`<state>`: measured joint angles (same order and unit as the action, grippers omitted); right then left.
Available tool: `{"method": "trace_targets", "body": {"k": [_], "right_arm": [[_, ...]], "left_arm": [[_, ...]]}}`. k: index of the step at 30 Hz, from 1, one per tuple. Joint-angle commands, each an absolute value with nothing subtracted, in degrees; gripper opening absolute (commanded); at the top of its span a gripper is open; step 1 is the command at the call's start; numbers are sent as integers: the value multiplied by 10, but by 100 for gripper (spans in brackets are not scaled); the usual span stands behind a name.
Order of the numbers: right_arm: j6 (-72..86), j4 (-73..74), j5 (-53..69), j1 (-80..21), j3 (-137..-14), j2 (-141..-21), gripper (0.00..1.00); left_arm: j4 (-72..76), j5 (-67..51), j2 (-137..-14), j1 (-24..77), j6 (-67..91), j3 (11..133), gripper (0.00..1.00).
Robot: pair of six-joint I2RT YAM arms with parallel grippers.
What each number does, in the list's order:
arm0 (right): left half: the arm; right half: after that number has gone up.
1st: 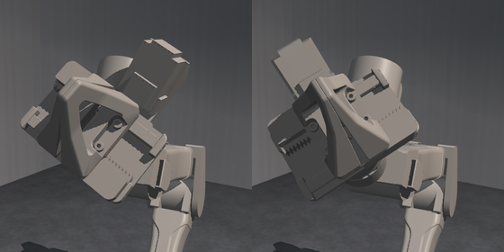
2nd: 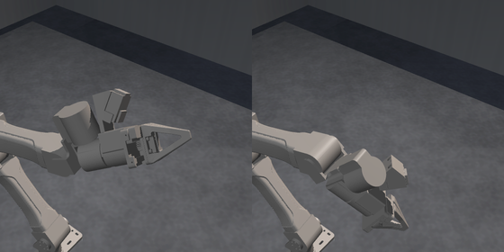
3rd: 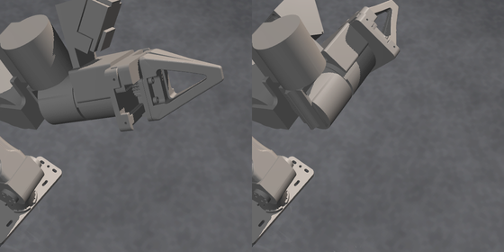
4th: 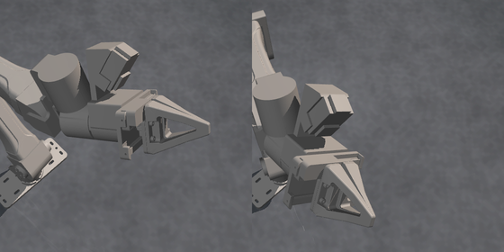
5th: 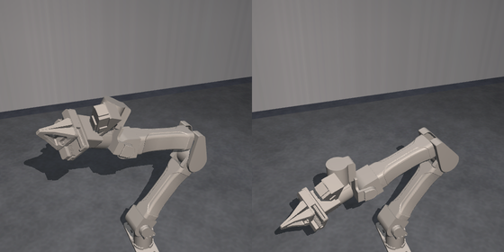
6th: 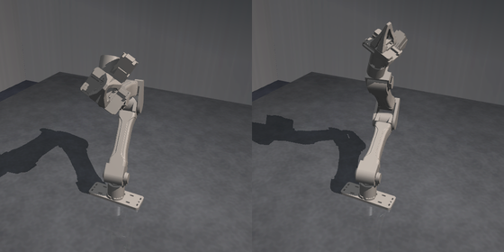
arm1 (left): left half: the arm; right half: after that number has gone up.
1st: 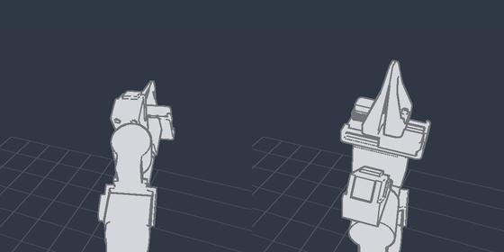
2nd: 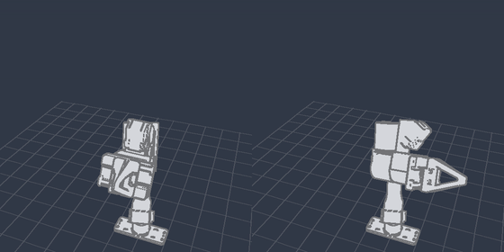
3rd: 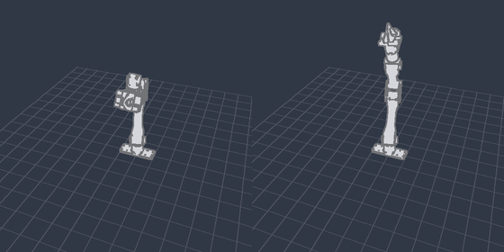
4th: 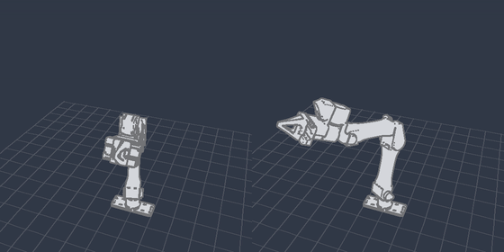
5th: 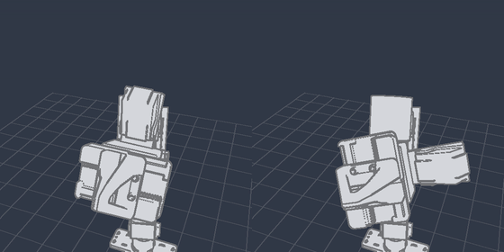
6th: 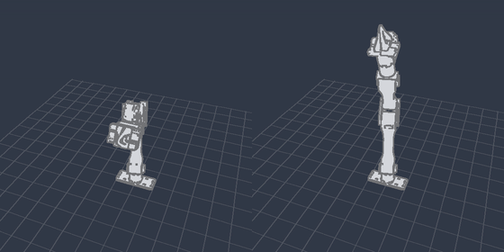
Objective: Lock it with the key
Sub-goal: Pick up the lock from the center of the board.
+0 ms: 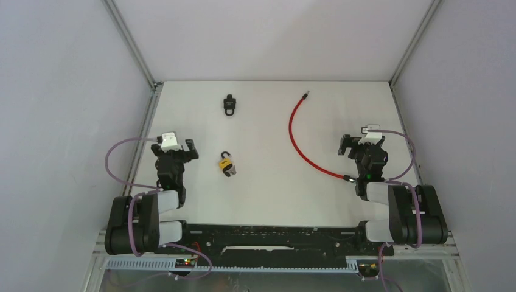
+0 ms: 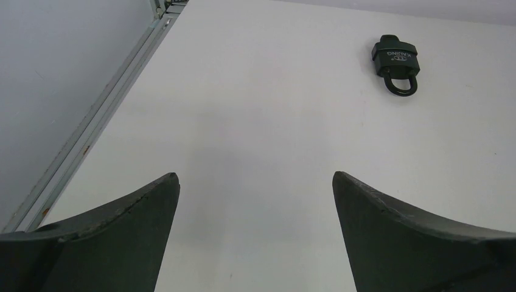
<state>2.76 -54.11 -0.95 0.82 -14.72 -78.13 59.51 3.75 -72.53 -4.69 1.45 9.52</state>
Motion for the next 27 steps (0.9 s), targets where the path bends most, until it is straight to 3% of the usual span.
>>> {"method": "trace_targets", "body": {"k": [1,24,27], "right_arm": [[23,-559,-20,5,-143,-779,99],[24,-559,-15,7,-143,-778,100],[24,-559,-15,7,-143,-779,99]], "left_arm": [[623,30,-720,-52,6,100,100],[642,34,-714,-48,1,86,100],[691,136,-639,14,-37,30,100]]}}
